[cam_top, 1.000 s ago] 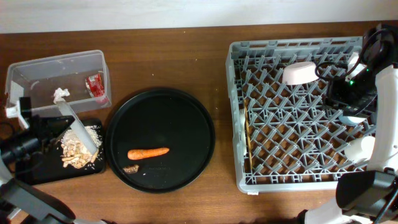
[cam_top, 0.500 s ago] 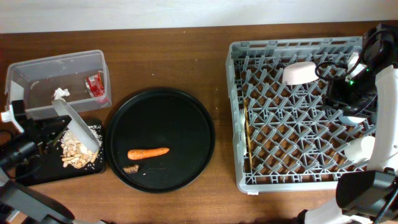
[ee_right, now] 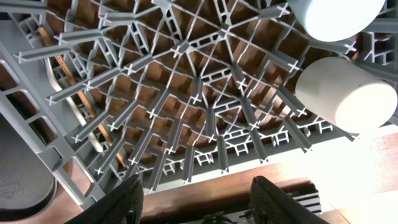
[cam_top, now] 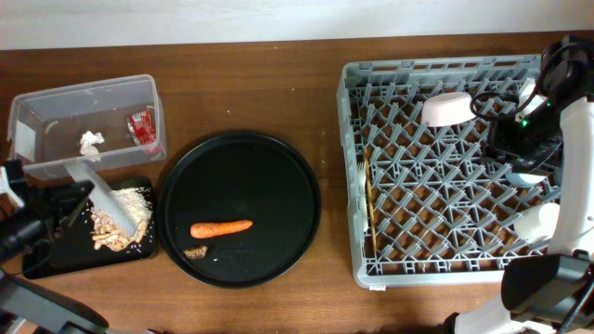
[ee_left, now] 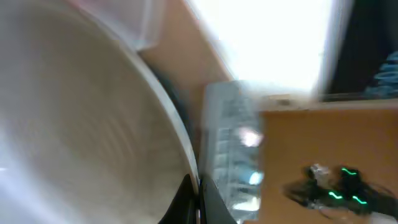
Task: Sort waste into correct bins and load items into the dishwasher rack
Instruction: 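Carry the plate left and tip the rice onto the black tray, then carry the empty plate right and stand it in the rack's left side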
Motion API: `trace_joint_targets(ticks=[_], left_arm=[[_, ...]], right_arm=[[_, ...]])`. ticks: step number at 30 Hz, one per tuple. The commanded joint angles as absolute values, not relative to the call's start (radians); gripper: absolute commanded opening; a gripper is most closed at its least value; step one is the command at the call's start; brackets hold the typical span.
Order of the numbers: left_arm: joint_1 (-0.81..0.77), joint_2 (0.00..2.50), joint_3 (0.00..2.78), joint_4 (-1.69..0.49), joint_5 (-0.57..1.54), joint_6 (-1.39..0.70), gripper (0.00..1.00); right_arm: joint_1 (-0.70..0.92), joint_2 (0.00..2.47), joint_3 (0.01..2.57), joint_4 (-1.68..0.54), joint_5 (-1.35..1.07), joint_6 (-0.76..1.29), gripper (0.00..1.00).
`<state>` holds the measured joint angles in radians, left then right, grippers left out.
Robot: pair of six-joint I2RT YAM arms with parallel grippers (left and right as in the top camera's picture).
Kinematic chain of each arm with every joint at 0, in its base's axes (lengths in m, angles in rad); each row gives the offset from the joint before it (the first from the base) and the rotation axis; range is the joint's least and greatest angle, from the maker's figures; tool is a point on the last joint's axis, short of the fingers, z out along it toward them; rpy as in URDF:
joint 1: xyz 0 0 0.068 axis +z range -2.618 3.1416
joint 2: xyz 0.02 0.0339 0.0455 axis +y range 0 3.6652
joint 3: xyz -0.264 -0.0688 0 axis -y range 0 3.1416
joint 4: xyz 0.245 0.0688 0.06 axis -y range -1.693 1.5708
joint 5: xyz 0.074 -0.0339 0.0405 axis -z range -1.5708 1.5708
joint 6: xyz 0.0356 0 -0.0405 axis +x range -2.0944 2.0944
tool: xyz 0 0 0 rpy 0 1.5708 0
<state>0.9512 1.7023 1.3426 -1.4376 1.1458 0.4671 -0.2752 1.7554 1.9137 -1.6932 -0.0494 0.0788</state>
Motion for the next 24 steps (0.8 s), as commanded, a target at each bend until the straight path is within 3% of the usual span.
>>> trace_joint_targets(ticks=[1, 2, 14, 21, 24], left_arm=[[0.949, 1.679, 1.337, -1.403, 1.073, 0.319, 0.0], [0.95, 1.679, 1.337, -1.473, 1.278, 0.522, 0.0], [0.891, 1.67, 1.345, -1.595, 1.3, 0.689, 0.0], [0.53, 1.559, 1.509, -1.623, 1.262, 0.739, 0.0], [0.338, 1.545, 1.538, -1.542, 1.354, 0.722, 0.0]], right_arm=[[-0.276, 1.758, 1.914, -1.699, -0.048, 0.082, 0.59], [-0.275, 1.758, 1.914, -1.699, -0.048, 0.081, 0.59], [-0.276, 1.758, 1.914, -1.699, -0.048, 0.081, 0.59], [-0.276, 1.758, 1.914, -1.699, -0.001, 0.086, 0.57], [-0.276, 1.758, 1.914, -1.699, 0.044, 0.121, 0.57]])
